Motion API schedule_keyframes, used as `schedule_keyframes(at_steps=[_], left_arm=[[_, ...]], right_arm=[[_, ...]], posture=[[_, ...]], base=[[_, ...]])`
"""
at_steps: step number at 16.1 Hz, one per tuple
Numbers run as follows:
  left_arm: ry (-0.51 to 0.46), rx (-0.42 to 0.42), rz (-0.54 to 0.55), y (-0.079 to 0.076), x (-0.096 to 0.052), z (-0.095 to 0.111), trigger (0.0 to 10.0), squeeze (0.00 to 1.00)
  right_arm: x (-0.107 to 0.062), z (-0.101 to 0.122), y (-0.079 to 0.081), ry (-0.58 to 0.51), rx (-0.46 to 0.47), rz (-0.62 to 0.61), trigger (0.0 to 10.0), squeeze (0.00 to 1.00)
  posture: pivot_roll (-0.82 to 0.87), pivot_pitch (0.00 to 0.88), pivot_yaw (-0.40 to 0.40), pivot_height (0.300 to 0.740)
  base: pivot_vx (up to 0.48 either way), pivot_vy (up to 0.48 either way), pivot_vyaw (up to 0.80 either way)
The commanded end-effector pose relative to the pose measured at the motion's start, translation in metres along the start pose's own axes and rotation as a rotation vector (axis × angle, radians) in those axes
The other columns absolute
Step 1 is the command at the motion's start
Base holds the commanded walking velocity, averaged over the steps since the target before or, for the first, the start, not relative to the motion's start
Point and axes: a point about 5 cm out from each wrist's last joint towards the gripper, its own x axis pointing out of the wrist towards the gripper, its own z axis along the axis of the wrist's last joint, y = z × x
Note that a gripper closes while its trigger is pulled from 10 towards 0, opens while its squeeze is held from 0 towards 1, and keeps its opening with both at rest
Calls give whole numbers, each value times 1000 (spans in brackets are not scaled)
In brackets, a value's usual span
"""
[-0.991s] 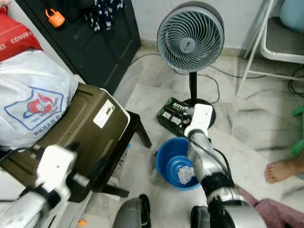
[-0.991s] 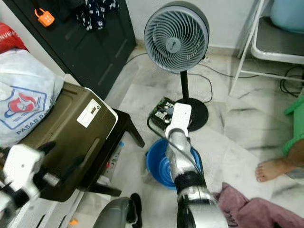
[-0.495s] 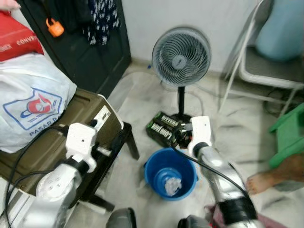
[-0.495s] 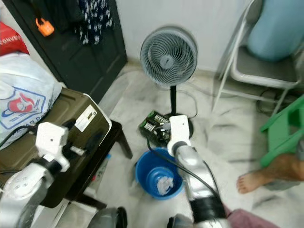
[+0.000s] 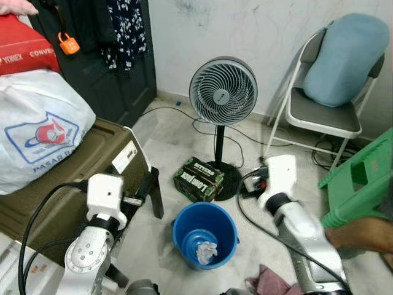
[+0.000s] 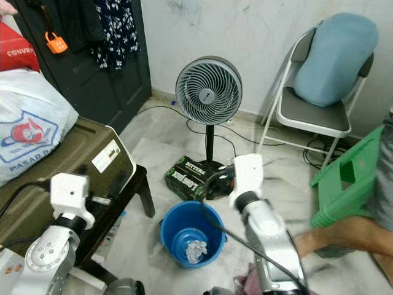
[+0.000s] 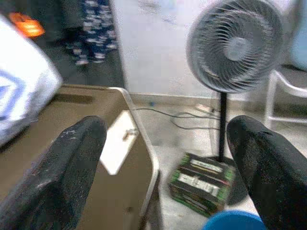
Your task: Clean up the room
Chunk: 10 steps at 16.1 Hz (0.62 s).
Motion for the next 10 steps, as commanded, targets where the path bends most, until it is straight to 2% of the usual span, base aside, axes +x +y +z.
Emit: schedule_keyframes(at_steps=[1,2,4,5,6,9,10], left_arm=[[-16,16,31,6,5,0,10000,0],[-25,22,32,7,8,2,10000,0],[-65,21,45,12,16,7,10000,0],[-85,20,61,12,22,9,10000,0],[-112,9,86,9,28,14,10000,0],[-135,-16,78,3,35,18,10000,0],[-139,-17,79,3,35,18,10000,0]], right_arm=[[-2,10,-13,-67,-32,-94,10000,1000],[-3,11,-13,-78,-42,-107,10000,1000],[-3,16,-11,-110,-130,-77,10000,1000],[-1,20,-18,-123,-147,-96,10000,1000],[6,23,-20,-127,-153,-83,10000,1000],[26,37,-7,-177,-162,-13,10000,1000],[28,38,-5,-185,-161,-10,10000,733]], posture=[[-36,0,8,740],[-43,0,8,740],[-69,0,-7,740],[-71,0,-19,740],[-70,0,-39,740],[-72,0,-57,740],[-72,0,-55,740]], base=[[0,0,0],[0,0,0],[0,0,0],[0,0,0],[0,0,800],[0,0,800],[0,0,800]])
